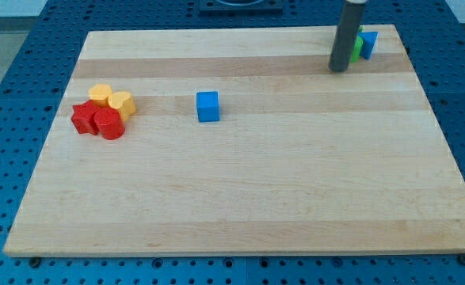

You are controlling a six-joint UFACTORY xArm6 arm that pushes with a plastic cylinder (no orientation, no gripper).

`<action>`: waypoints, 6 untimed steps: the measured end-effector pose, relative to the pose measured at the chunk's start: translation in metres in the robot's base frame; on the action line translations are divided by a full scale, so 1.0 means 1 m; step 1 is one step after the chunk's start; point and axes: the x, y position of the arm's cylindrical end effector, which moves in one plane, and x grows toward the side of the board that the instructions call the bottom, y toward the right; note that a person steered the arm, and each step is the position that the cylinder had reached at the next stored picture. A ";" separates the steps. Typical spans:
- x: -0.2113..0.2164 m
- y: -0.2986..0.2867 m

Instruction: Point your arm at blue cube

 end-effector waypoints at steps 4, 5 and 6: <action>0.144 -0.155; 0.125 -0.187; 0.125 -0.216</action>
